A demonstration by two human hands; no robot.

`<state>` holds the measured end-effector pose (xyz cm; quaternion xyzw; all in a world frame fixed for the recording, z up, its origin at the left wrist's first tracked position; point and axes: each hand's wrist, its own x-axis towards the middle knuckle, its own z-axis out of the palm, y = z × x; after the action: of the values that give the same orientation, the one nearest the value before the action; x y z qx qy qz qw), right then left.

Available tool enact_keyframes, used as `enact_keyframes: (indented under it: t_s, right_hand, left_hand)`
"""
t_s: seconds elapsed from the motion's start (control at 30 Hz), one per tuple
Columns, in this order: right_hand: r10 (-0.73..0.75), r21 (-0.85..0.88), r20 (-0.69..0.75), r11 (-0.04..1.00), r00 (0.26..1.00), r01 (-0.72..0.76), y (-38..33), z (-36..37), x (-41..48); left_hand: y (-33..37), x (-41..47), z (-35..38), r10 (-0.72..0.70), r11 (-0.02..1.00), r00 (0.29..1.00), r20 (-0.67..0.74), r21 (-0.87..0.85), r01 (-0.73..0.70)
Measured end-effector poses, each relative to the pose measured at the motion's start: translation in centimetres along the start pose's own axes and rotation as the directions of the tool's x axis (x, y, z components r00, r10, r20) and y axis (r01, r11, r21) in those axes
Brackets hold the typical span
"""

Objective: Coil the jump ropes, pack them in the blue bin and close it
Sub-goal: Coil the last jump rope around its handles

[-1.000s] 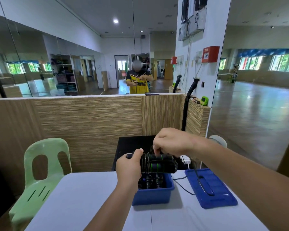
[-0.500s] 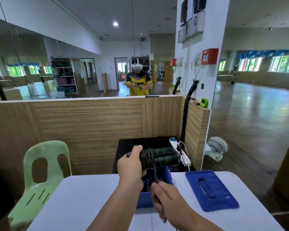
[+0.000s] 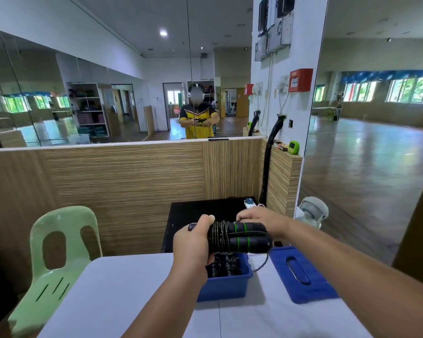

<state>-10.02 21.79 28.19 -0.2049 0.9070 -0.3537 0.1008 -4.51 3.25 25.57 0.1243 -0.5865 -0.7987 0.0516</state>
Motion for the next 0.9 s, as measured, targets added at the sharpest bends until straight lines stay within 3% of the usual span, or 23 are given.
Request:
enact_keyframes:
  t_s: [0.17, 0.37, 0.53, 0.67, 0.77, 0.9]
  right_hand:
    - [0.003, -0.281, 0.006, 0.960, 1.000, -0.001, -4.2, -3.5, 0.9]
    - [0.073, -0.333, -0.007, 0.940, 0.997, -0.071, -7.5, -2.6, -0.7]
    - [0.123, -0.099, -0.075, 0.987, 0.989, -0.131, -7.3, 0.6, -2.5]
    - [0.106, 0.152, -0.146, 0.985, 0.984, -0.084, -6.1, 4.4, -3.9]
    - [0.111, 0.387, -0.216, 0.922, 0.970, -0.019, -4.8, 7.8, -4.8]
    - [0.152, 0.631, -0.186, 0.776, 0.971, -0.001, -2.8, 11.8, -6.0]
  left_hand:
    - [-0.1, 0.2, -0.2, 0.093, 0.991, 0.996, -0.006, 0.099, -0.092]
    - [-0.7, 0.5, -0.6, 0.180, 0.962, 0.983, -0.037, 0.217, -0.168]
    - [-1.7, 0.9, -0.5, 0.227, 0.951, 0.963, -0.147, 0.245, -0.187]
    - [-1.9, 1.1, -0.2, 0.235, 0.954, 0.946, -0.226, 0.240, -0.180]
    - [-2.0, 1.0, 0.0, 0.211, 0.966, 0.940, -0.268, 0.205, -0.158]
    - [-1.3, 1.0, 0.3, 0.143, 0.990, 0.937, -0.319, 0.061, -0.130]
